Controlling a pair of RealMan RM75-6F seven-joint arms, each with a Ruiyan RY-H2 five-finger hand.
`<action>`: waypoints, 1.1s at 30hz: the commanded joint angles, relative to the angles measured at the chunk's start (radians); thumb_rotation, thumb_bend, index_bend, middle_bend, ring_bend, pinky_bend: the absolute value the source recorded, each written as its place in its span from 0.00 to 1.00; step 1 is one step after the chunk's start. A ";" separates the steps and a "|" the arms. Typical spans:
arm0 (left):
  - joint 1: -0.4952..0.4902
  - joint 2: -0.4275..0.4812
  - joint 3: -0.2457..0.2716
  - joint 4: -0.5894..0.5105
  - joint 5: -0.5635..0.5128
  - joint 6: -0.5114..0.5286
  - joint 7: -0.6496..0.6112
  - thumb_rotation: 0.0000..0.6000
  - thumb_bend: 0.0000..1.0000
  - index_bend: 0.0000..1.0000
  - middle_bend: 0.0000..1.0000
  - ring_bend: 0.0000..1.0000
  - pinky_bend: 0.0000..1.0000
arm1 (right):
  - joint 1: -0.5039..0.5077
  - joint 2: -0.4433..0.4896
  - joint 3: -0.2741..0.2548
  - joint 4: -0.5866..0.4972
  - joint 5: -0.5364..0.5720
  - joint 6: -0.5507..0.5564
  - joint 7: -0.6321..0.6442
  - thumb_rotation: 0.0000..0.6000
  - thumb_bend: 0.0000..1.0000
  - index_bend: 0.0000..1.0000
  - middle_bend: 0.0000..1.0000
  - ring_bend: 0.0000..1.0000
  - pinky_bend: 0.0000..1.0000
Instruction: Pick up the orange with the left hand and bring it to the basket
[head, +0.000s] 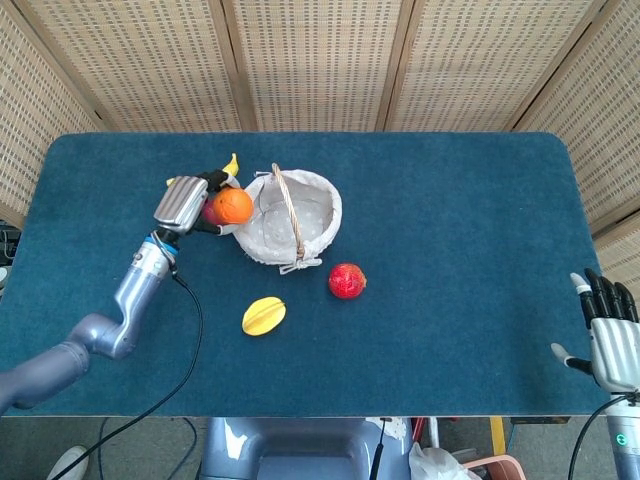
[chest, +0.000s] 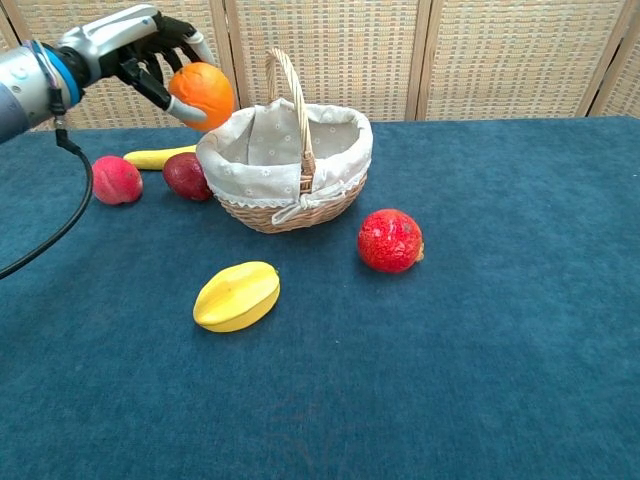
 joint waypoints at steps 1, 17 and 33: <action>-0.036 -0.067 0.009 0.072 0.003 -0.011 -0.060 1.00 0.02 0.17 0.09 0.12 0.22 | -0.001 0.002 0.003 0.003 0.008 0.000 0.006 1.00 0.00 0.00 0.00 0.00 0.00; 0.067 0.049 0.041 -0.016 0.086 0.224 -0.251 1.00 0.00 0.00 0.00 0.00 0.00 | -0.010 0.013 -0.012 -0.017 -0.035 0.029 0.015 1.00 0.00 0.00 0.00 0.00 0.00; 0.635 0.544 0.272 -0.649 -0.070 0.532 0.238 1.00 0.00 0.00 0.00 0.00 0.00 | -0.019 0.028 -0.046 -0.044 -0.124 0.060 0.034 1.00 0.00 0.00 0.00 0.00 0.00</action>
